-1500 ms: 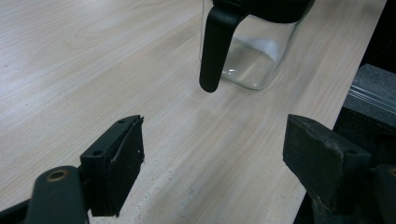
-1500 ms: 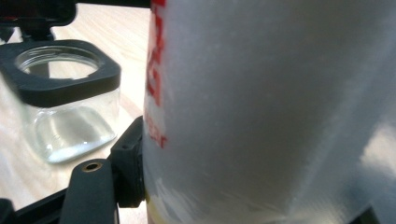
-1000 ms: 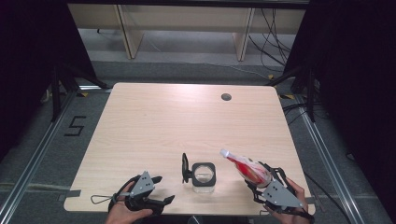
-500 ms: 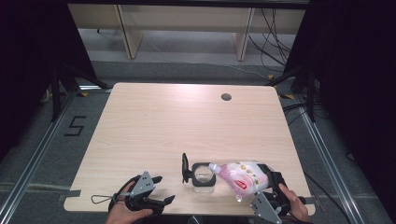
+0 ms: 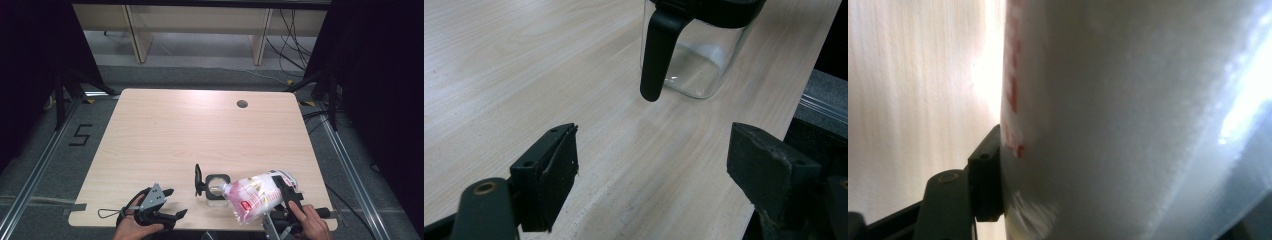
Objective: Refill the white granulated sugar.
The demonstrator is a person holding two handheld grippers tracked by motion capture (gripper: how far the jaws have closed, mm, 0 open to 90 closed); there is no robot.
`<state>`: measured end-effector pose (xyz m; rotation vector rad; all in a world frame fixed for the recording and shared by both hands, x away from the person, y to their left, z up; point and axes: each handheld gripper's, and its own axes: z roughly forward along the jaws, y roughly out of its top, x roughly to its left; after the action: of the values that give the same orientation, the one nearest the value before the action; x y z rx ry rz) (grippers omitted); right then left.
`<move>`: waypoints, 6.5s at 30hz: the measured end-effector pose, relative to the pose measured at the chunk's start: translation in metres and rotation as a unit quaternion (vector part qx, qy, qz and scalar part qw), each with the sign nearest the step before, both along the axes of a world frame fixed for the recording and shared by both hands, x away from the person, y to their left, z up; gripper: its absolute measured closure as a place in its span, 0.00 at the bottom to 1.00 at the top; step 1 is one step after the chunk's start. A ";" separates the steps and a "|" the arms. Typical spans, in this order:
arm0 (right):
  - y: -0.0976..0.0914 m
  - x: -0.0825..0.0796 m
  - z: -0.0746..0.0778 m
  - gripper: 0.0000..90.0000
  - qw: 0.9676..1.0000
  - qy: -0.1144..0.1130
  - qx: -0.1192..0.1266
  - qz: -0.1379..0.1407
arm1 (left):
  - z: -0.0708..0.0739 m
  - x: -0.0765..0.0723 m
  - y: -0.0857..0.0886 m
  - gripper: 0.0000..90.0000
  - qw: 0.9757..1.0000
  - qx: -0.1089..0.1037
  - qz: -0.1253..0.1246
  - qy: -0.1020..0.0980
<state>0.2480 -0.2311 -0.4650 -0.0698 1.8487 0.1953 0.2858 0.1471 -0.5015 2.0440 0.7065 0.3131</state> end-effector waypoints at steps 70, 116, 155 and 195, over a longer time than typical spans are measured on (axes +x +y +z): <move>0.008 0.000 0.020 0.42 0.980 -0.108 -0.168 0.001 | 0.000 -0.001 -0.001 0.22 1.000 -0.004 0.011 0.009; 0.010 0.000 0.028 0.42 0.978 -0.100 -0.184 0.019 | -0.001 0.000 -0.002 0.22 1.000 -0.007 0.010 0.009; 0.012 0.005 0.033 0.42 0.972 -0.120 -0.197 0.044 | -0.001 0.000 -0.002 0.22 1.000 -0.009 0.010 0.011; 0.007 0.007 0.031 0.42 0.984 -0.083 -0.157 0.017 | 0.000 -0.001 -0.001 0.22 1.000 -0.003 0.013 0.012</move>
<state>0.2551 -0.2241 -0.4339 -0.3270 1.6986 -0.0796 0.2851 0.1460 -0.5013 2.0374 0.7490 0.3029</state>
